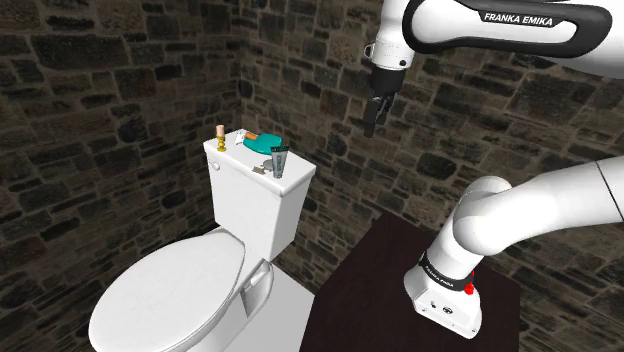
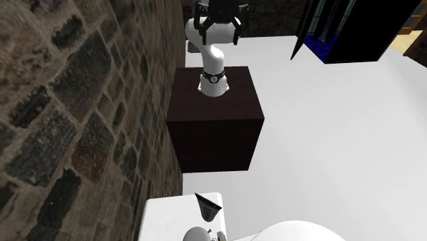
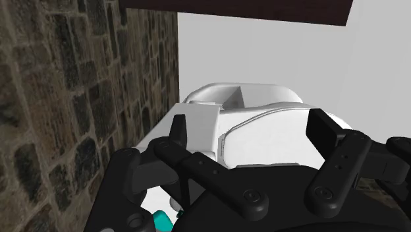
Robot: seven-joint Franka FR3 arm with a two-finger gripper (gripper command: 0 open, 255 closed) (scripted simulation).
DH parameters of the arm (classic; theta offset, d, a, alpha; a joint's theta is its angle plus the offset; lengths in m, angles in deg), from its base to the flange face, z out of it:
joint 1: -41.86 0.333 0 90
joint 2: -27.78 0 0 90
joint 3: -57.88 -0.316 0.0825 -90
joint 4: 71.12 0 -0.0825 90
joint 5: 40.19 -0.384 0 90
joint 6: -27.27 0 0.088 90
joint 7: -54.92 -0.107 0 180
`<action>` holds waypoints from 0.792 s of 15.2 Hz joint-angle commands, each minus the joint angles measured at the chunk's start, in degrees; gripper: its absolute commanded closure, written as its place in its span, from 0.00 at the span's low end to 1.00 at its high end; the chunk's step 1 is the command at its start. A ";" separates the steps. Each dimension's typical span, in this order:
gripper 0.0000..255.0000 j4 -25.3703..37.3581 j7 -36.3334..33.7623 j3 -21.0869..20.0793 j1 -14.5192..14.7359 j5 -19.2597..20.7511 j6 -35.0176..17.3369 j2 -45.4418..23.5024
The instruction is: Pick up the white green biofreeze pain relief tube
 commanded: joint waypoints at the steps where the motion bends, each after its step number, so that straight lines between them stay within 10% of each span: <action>1: 0.00 0.00 0.00 0.00 0.00 0.00 0.00 0.00; 12: 0.00 7.55 13.69 6.23 -0.01 2.60 -14.01 -22.46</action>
